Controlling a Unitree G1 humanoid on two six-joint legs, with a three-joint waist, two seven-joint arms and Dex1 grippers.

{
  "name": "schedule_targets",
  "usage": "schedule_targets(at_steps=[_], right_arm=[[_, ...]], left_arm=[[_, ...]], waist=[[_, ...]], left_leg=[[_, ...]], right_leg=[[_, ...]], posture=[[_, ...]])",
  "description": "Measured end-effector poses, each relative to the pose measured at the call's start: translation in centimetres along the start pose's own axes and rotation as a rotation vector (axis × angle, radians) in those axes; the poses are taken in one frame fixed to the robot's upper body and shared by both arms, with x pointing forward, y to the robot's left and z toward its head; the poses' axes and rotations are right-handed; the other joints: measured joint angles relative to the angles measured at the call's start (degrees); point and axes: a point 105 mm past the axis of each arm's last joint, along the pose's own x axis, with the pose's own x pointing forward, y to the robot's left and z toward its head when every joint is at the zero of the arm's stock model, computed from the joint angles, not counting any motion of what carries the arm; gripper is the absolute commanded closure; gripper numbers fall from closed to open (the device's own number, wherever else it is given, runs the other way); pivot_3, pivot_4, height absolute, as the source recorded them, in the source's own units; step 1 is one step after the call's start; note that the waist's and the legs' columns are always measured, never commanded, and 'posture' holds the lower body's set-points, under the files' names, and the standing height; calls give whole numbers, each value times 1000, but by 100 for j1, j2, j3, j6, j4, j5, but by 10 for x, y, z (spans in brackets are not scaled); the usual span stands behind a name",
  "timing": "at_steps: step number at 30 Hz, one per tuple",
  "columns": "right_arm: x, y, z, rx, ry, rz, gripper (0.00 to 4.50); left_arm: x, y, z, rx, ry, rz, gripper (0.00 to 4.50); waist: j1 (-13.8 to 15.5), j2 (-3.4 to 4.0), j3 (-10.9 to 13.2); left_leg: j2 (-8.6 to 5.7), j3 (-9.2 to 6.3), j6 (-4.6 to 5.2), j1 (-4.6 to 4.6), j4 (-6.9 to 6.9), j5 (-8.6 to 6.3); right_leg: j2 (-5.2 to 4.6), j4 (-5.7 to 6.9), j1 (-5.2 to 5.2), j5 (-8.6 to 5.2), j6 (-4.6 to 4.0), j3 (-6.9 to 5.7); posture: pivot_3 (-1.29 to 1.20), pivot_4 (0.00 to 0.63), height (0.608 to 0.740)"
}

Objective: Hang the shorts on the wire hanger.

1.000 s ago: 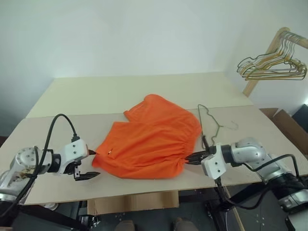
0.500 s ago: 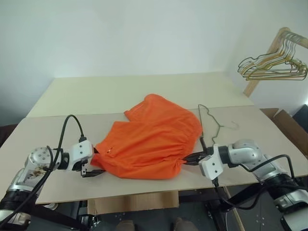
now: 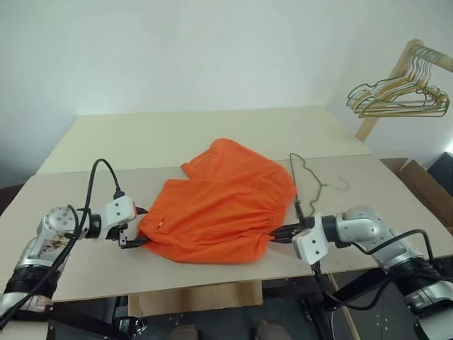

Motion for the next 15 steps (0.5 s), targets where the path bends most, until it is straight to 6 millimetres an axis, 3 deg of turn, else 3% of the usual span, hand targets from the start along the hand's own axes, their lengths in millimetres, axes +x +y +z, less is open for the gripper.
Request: schedule_targets(at_steps=[2, 12, 15], right_arm=[[0, 0, 0, 3, 3, -2, 4500], [1, 0, -2, 5, 14, -2, 4500], [2, 0, -2, 1, 17, -2, 4500]], left_arm=[[3, -2, 1, -12, -18, -19, 904], [-2, -5, -8, -18, 23, -48, 4299], [-4, -7, -11, -13, 31, -50, 4441]], waist=[[-3, 0, 0], [-85, 0, 0], [-112, -1, 0]], left_leg=[[0, 0, 0, 0, 1, 0], [0, -1, 0, 0, 1, 0], [0, -1, 0, 0, 1, 0]], right_leg=[[0, 0, 1, 0, 0, 0], [0, 0, 2, 0, 0, 0], [-1, 0, 1, 0, 0, 0]], posture=[[-14, 0, 740], [-8, 0, 740], [-12, 0, 740]])
